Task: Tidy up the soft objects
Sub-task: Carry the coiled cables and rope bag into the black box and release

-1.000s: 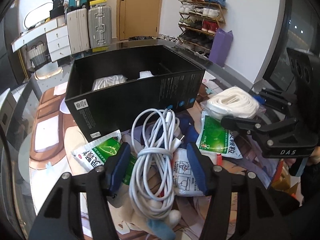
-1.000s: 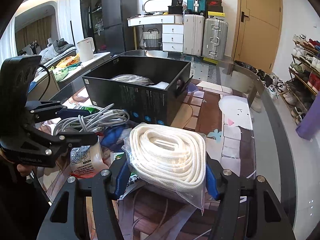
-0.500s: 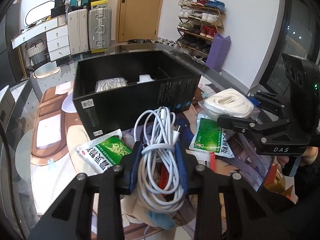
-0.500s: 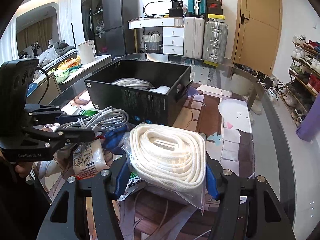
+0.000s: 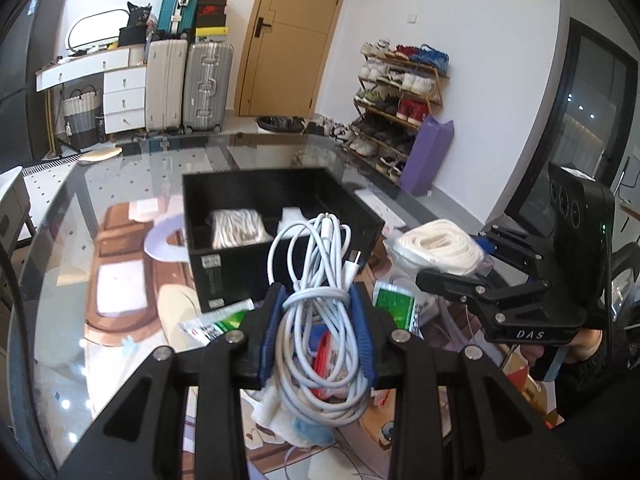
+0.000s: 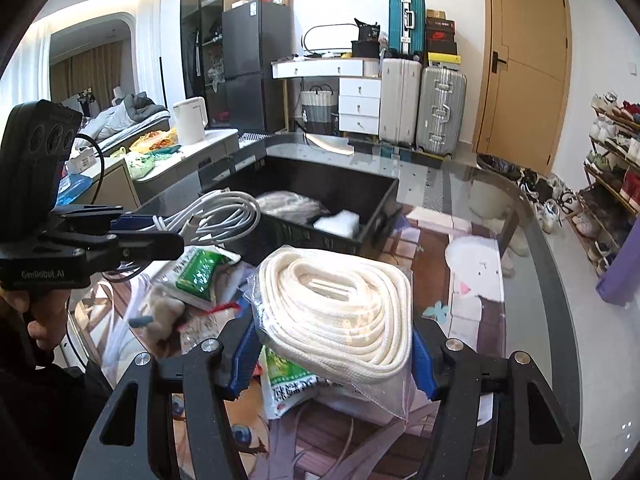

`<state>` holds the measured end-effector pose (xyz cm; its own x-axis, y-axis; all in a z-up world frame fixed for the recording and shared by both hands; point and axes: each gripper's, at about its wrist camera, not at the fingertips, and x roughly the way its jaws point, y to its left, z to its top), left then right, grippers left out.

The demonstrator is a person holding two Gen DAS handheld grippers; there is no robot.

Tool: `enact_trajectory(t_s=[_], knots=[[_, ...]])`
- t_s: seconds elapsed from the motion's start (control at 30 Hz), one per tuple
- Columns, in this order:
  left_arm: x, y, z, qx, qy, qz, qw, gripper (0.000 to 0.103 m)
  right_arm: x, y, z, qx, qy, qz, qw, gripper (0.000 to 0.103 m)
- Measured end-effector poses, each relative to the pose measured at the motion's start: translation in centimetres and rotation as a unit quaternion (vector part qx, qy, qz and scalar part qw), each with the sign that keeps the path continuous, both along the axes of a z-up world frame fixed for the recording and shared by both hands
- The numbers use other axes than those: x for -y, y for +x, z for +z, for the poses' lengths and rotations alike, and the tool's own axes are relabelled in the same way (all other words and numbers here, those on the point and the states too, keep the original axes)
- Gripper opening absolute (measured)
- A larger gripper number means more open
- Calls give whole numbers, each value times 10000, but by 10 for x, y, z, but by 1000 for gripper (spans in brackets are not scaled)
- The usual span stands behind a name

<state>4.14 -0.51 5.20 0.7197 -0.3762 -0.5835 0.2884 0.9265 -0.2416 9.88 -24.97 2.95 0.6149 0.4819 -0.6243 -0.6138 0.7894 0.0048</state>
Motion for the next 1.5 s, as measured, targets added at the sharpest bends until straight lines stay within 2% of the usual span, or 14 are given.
enact_trajectory(t_s=[0.3,0.73,1.03,1.5], knots=[[-14,11,14,148,-44,375,9992,32,-12,2,20,204,23,58,9998,63],[-26,39,22,236,-66,811,9964,32,-27,25,32,333,-116,106,9993,63],[-24,65,19,67,-43,835,9965,32,-36,51,36,346,-161,169,9991,63],[-12,106,10,-181,231,855,9959,32,-56,83,27,240,-385,268,9986,63]])
